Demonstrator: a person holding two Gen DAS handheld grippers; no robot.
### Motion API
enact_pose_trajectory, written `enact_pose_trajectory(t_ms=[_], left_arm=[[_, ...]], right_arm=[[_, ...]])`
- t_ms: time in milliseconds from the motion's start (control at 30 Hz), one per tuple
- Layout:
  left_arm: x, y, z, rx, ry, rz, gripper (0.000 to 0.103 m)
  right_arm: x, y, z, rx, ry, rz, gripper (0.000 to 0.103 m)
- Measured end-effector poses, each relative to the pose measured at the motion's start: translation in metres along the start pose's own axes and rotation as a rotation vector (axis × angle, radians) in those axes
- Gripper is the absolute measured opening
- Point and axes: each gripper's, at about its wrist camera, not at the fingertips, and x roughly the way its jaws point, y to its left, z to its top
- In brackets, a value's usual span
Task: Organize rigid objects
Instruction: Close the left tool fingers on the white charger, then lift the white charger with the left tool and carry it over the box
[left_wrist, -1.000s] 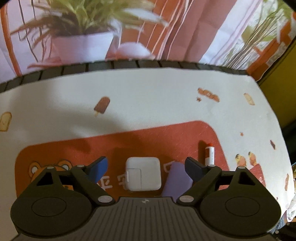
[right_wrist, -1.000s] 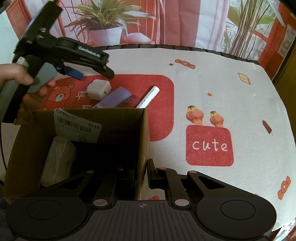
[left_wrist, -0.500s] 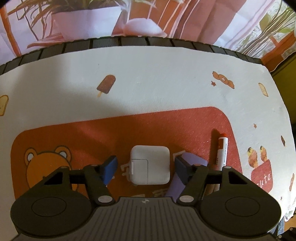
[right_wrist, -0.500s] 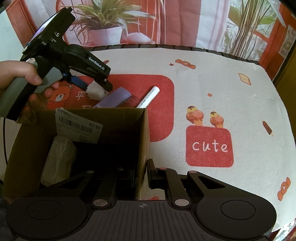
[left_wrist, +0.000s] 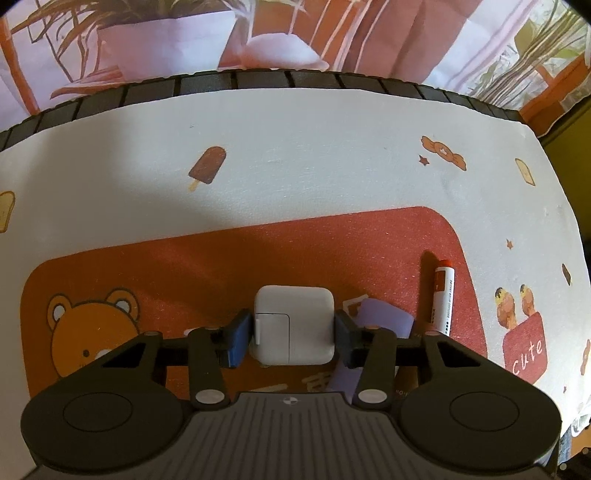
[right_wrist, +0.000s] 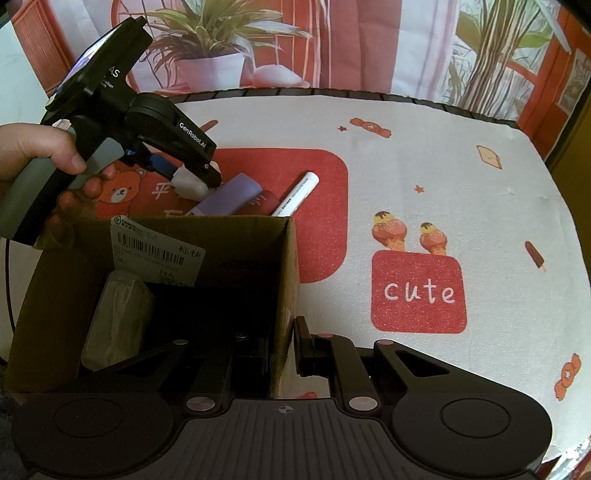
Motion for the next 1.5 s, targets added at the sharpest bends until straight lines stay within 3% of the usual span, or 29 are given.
enact_pose_trajectory(t_ms=[133, 500, 1000, 1500], left_arm=[[-0.004, 0.004, -0.001, -0.029, -0.014, 0.031, 0.05], [-0.045, 0.017, -0.011, -0.057, -0.106, 0.012, 0.05], [-0.135, 0.002, -0.065, -0.005, -0.262, -0.038, 0.05], [-0.167, -0.009, -0.123, -0.015, -0.267, -0.117, 0.05]], right_arm=[[0.001, 0.001, 0.0, 0.002, 0.001, 0.002, 0.011], [0.001, 0.001, 0.0, 0.001, 0.0, 0.0, 0.011], [0.0, 0.001, 0.0, 0.001, -0.002, 0.0, 0.011], [-0.001, 0.0, -0.001, 0.005, -0.003, 0.004, 0.011]])
